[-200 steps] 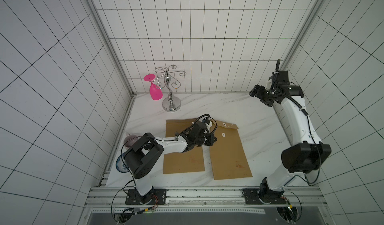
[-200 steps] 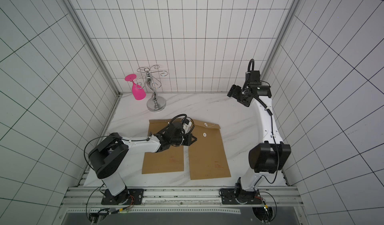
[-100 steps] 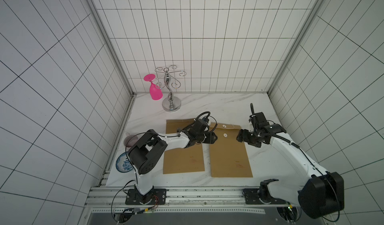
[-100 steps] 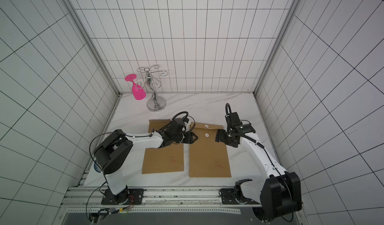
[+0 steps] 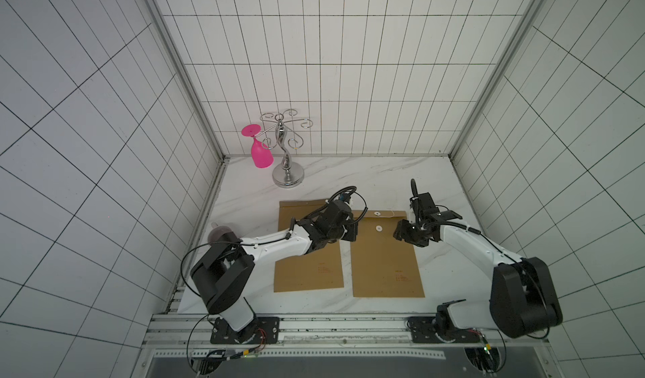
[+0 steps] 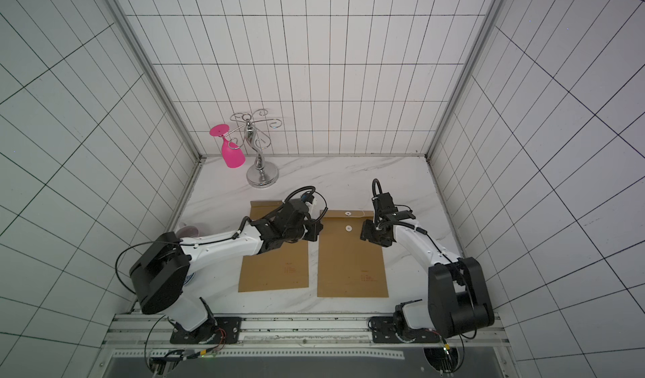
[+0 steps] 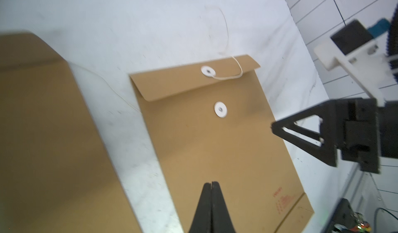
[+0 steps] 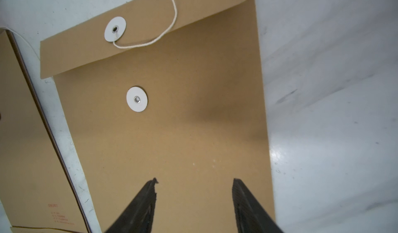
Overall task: Open the file bag
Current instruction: Place the file bag at the center of the board.
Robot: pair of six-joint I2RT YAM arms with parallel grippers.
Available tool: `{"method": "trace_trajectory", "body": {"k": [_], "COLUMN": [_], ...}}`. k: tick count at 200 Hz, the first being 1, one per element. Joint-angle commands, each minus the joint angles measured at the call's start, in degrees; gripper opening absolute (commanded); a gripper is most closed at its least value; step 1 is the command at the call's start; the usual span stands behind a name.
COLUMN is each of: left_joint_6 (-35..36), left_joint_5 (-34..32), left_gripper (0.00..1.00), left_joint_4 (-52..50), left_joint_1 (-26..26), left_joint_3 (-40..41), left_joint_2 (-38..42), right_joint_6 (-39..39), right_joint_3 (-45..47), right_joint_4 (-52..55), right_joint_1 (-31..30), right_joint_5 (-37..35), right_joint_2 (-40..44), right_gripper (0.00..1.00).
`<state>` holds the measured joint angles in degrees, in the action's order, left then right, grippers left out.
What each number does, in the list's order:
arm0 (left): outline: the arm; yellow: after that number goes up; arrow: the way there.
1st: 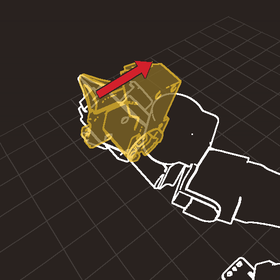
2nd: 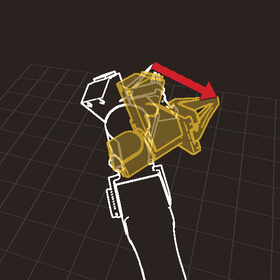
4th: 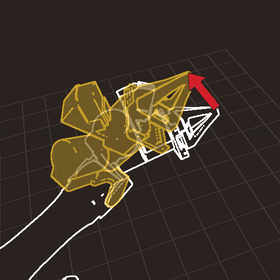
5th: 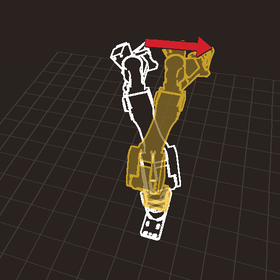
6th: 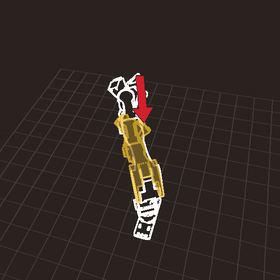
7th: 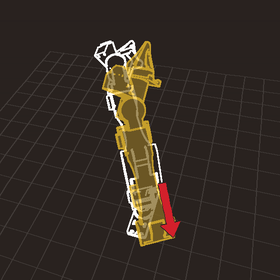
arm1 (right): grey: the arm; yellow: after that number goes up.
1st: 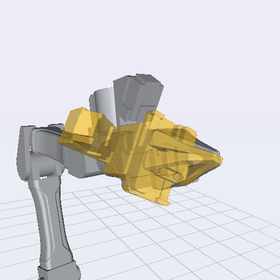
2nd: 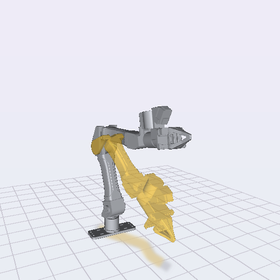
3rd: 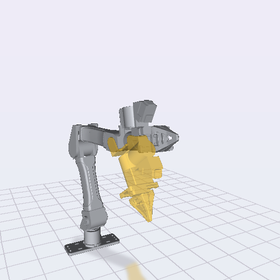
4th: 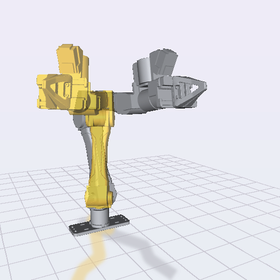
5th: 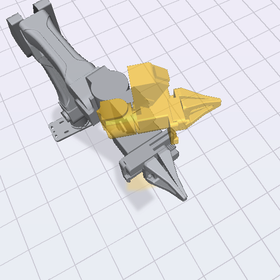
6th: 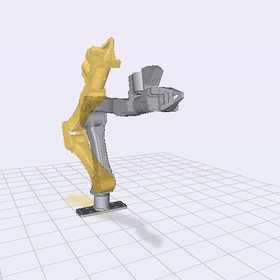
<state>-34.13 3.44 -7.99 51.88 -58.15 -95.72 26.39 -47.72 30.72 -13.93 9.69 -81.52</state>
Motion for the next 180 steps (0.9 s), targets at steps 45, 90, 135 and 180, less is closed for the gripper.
{"method": "trace_trajectory", "body": {"k": [45, 90, 135, 180], "left_joint_6": [-4.09, -3.04, -2.52, 0.13], "left_joint_5": [-0.46, 0.29, 0.37, 0.6], "left_gripper": [0.0, 0.0, 0.0, 0.0], "left_joint_4": [0.94, 0.58, 0.5, -0.57], "left_joint_1": [2.79, 2.7, 2.36, 2.26], "left_joint_3": [0.94, 1.61, 2.68, 1.86], "left_joint_2": [-8.25, -11.17, -12.63, -13.56], "right_joint_6": [-2.94, -1.96, -2.17, -3.52], "right_joint_3": [-6.62, -15.96, -20.2, -22.34], "right_joint_4": [-10.42, -9.66, -9.07, -9.29], "right_joint_1": [-2.15, -1.29, -0.48, -0.33], "right_joint_5": [-4.2, -5.82, -4.52, -4.57], "right_joint_2": [-11.39, -19.74, -23.38, -24.55], "right_gripper": [0.33, 0.31, 0.27, 0.27]}}
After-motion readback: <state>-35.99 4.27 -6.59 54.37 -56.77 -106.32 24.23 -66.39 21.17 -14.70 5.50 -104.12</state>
